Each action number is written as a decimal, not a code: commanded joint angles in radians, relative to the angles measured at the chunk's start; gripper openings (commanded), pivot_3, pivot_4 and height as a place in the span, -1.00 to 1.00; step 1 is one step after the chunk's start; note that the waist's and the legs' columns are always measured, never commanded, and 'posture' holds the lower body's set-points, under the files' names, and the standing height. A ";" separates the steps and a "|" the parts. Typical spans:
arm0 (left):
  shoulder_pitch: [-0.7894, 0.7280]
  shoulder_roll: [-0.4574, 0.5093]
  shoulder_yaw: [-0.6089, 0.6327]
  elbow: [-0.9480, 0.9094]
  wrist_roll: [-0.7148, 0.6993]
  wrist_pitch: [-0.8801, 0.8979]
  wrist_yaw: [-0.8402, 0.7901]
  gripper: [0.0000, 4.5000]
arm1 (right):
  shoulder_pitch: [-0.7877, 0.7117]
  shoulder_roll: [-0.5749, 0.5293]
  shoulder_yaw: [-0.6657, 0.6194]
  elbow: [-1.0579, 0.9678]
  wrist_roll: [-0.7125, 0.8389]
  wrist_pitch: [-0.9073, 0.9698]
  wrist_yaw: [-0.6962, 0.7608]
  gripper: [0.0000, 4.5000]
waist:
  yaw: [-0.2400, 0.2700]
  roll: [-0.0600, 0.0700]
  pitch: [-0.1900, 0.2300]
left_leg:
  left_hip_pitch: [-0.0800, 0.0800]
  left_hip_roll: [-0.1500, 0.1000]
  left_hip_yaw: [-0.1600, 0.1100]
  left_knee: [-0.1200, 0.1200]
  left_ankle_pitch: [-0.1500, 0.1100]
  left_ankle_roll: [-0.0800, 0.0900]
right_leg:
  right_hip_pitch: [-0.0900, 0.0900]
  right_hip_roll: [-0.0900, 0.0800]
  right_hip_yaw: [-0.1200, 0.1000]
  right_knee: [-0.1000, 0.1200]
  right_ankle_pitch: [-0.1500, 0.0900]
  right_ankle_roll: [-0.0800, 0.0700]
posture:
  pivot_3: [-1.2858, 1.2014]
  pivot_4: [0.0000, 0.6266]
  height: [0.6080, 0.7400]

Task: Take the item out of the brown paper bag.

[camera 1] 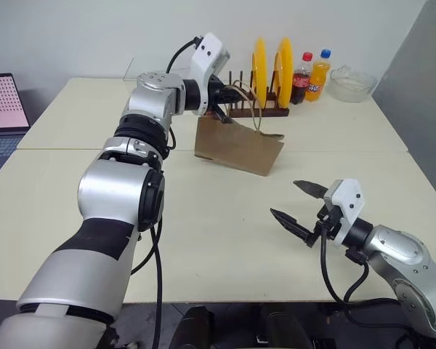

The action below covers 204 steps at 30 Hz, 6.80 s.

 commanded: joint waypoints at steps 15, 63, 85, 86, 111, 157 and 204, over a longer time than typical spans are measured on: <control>0.035 0.026 -0.036 -0.058 0.016 0.010 -0.019 -0.99 | -0.029 0.007 0.004 -0.015 -0.011 -0.016 -0.012 1.00 | 0.000 0.000 0.000 | 0.000 0.000 0.000 0.000 0.000 0.000 | 0.000 0.000 0.000 0.000 0.000 0.000 | 0.03 -0.52 1.00; 1.399 0.226 0.328 -2.051 -0.545 0.645 0.266 0.69 | -0.581 0.016 0.144 0.423 -0.173 -0.078 0.058 0.83 | -0.020 0.002 -0.001 | 0.010 0.002 0.002 -0.001 0.000 0.000 | 0.006 0.000 0.004 0.001 0.002 -0.006 | 0.03 -0.52 1.00; 1.673 0.265 0.244 -2.123 -0.515 0.451 0.380 0.69 | -1.397 0.255 0.401 1.949 -0.726 -0.811 0.103 -0.99 | -0.022 0.002 -0.001 | 0.010 0.002 0.005 -0.004 0.000 0.000 | 0.004 0.000 0.005 0.000 0.002 -0.011 | 0.03 -0.52 1.00; 1.683 0.275 0.244 -2.123 -0.513 0.444 0.375 0.69 | -1.397 0.251 0.409 1.948 -0.734 -0.840 0.152 -0.99 | -0.022 0.003 0.000 | 0.010 0.002 0.005 -0.004 0.000 0.000 | 0.004 0.000 0.005 0.000 0.002 -0.011 | 0.03 -0.52 1.00; 1.642 0.534 0.187 -1.949 -0.457 0.228 0.088 0.77 | -0.844 0.020 0.244 0.736 -0.383 -0.439 0.739 -1.00 | -0.014 0.008 0.002 | 0.009 0.003 0.002 -0.004 0.000 0.000 | 0.004 0.000 0.002 -0.001 0.001 -0.012 | 0.03 -0.52 1.00; 0.943 0.181 -0.339 -1.221 -0.167 -0.298 -0.142 -0.99 | 0.071 -0.262 0.223 -0.159 -0.221 0.017 0.283 0.82 | 0.004 0.008 0.002 | 0.007 0.003 0.001 -0.003 0.000 0.000 | 0.006 0.001 0.000 -0.006 -0.002 -0.003 | 0.03 -0.52 1.00; 0.458 0.046 -0.189 -0.792 -0.150 -0.176 0.040 -1.00 | -0.213 -0.076 0.613 0.253 -0.706 -0.281 0.385 -0.99 | 0.004 0.007 0.002 | 0.007 0.001 0.000 -0.002 0.000 0.000 | 0.006 0.001 0.001 -0.004 -0.002 -0.003 | 0.03 -0.52 1.00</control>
